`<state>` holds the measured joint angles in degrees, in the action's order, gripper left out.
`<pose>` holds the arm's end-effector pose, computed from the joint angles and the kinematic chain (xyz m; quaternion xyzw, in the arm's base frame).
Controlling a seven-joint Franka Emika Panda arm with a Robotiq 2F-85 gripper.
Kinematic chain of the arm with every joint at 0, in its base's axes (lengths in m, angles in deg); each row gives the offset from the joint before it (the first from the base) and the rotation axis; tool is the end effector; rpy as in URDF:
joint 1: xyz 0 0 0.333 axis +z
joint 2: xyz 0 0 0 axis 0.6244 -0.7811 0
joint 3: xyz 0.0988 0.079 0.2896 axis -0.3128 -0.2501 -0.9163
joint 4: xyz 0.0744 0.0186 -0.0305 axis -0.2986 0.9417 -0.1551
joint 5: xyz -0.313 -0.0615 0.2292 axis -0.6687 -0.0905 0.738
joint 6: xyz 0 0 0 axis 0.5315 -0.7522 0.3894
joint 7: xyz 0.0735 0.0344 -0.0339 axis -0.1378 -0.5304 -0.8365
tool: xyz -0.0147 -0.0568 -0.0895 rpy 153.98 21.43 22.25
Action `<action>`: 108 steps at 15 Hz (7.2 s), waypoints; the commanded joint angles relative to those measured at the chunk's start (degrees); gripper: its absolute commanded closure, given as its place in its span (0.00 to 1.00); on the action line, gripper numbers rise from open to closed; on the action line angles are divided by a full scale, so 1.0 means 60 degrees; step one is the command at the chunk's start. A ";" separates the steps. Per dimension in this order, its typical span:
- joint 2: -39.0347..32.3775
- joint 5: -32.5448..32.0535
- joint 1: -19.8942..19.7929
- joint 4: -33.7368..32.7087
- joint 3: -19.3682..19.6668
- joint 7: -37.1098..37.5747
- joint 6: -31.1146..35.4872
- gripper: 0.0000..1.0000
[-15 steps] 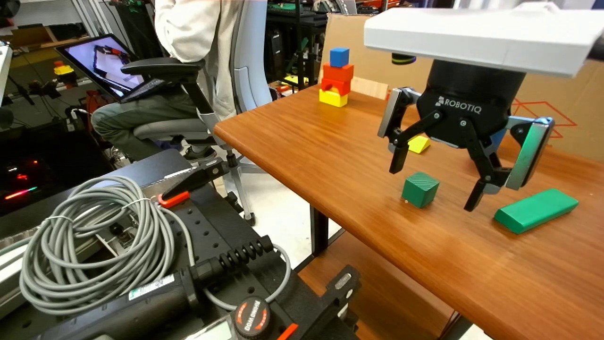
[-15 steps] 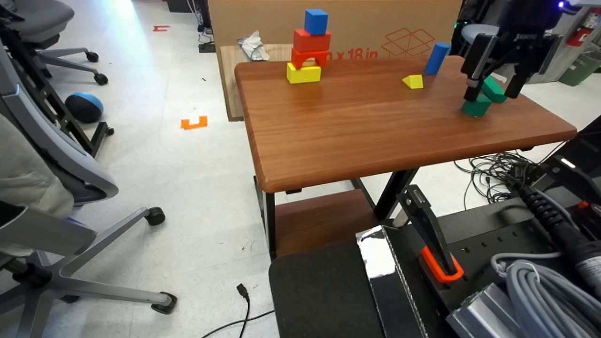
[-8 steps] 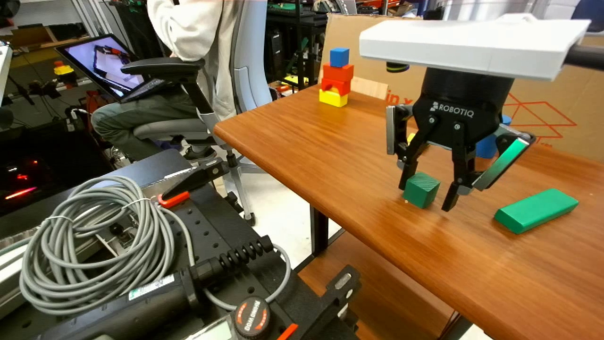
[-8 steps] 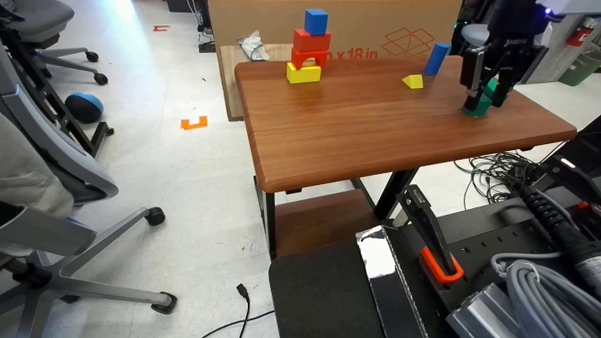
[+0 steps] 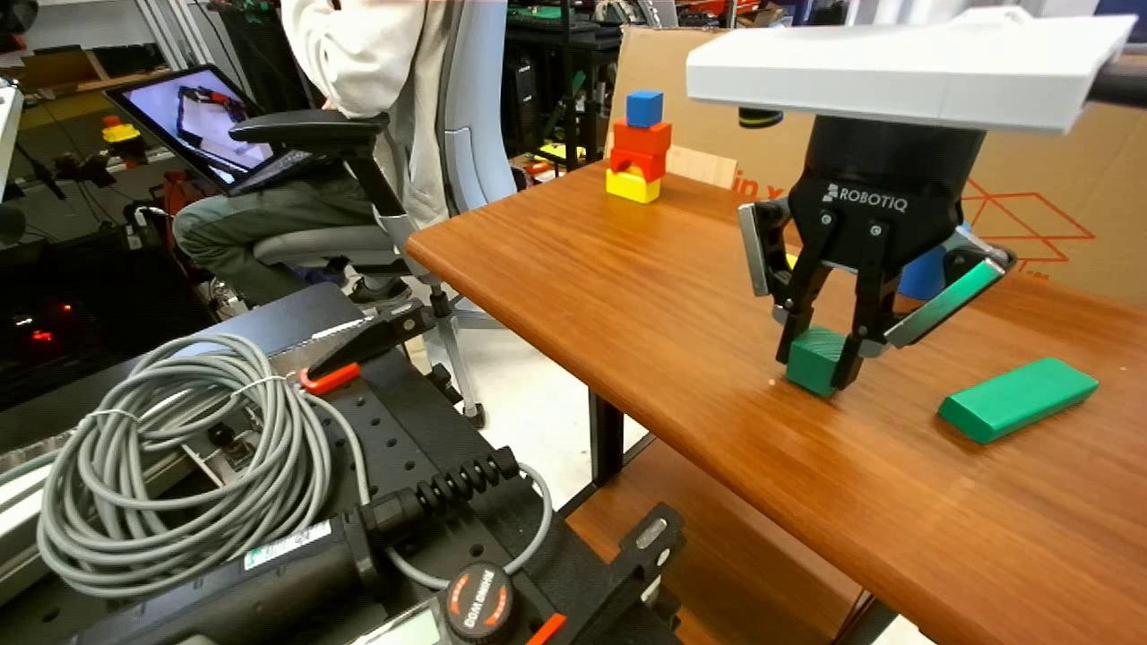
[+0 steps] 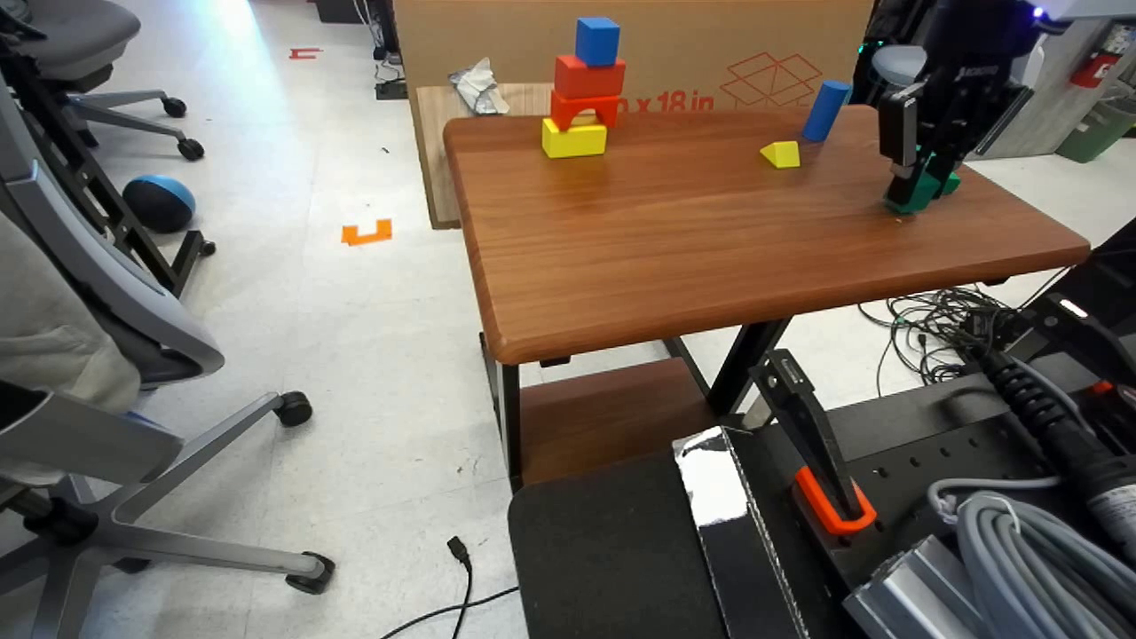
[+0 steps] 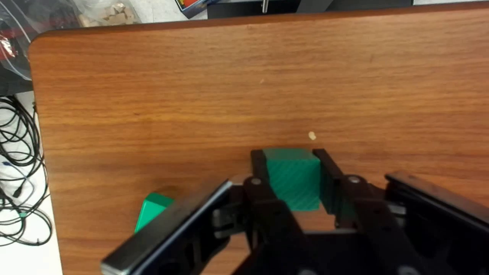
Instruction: Move the green cube to the left then move it to the right
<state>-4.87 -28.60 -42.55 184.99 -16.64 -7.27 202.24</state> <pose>0.5490 -0.0988 0.1628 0.9951 0.0027 -0.0857 0.0485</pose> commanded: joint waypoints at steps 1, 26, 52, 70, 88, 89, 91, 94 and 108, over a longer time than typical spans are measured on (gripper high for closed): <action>0.1080 -0.0214 0.0114 0.0760 -0.0159 -0.0084 0.0408 0.91; -0.0566 0.0006 0.1728 -0.0678 -0.1578 0.0559 -0.0873 0.91; 0.1009 -0.0732 0.1856 0.1061 -0.1355 0.0944 0.0526 0.00; 0.1060 -0.0432 0.1183 0.1237 -0.1566 -0.0436 0.0650 0.92; 0.1053 0.0780 -0.0534 0.0471 -0.0927 -0.1729 -0.0302 0.92; 0.0991 0.0754 -0.0541 0.0451 -0.0864 -0.1666 -0.0280 0.92; 0.0857 0.0704 -0.0541 0.0421 -0.0741 -0.1545 -0.0227 0.92; 0.0573 0.0652 -0.0514 0.0276 -0.0589 -0.1304 -0.0256 0.92; -0.0310 0.0427 -0.0309 -0.0440 -0.0455 -0.0618 -0.0538 0.92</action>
<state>-5.43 -24.94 -45.32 183.86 -19.77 -12.23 200.45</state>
